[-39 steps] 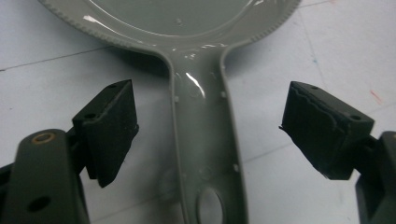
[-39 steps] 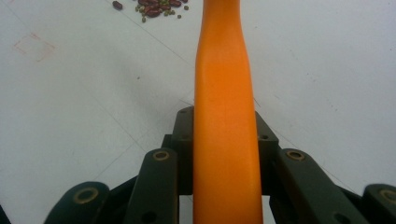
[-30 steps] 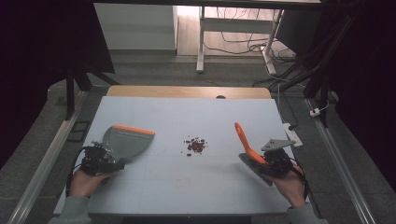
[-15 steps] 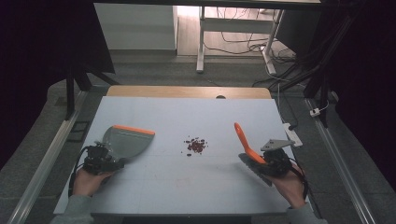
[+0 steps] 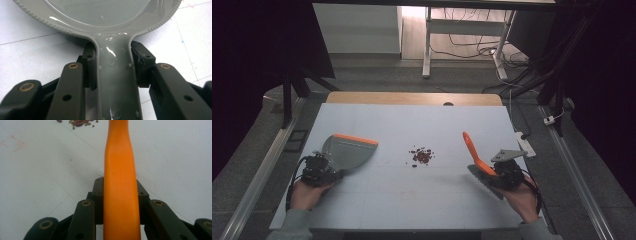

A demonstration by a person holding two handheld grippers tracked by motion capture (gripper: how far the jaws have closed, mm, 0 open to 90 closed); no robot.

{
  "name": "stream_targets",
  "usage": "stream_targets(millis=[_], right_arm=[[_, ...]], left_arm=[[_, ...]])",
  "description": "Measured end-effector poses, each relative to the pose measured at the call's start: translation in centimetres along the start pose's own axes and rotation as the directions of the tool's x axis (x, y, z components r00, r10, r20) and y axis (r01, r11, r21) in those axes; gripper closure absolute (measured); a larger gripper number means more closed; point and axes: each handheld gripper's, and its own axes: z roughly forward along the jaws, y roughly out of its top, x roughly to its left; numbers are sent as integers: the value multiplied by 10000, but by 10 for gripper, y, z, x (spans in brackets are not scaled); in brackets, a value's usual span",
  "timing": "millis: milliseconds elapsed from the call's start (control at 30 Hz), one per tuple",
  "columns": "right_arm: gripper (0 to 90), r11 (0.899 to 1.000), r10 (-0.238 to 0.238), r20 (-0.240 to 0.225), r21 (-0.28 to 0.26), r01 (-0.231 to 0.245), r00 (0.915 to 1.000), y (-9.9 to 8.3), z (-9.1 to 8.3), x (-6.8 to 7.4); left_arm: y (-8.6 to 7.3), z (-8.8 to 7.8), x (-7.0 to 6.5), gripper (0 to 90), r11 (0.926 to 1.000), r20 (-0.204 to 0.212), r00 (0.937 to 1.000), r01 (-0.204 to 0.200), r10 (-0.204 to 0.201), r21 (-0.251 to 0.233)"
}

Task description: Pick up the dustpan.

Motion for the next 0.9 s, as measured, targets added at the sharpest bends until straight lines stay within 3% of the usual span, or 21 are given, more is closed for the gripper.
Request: stream_targets(millis=[467,900], right_arm=[[705,10000,60,16,-19,-60,10000,0,0,0],[705,9999,120,57,-101,-119,9999,-1,-1,-2]], left_arm=[[-4,-11,8,617,9957,150,9999,3,11,-930],[-9,-16,13,619,9913,186,9992,-316,342,-1280]])
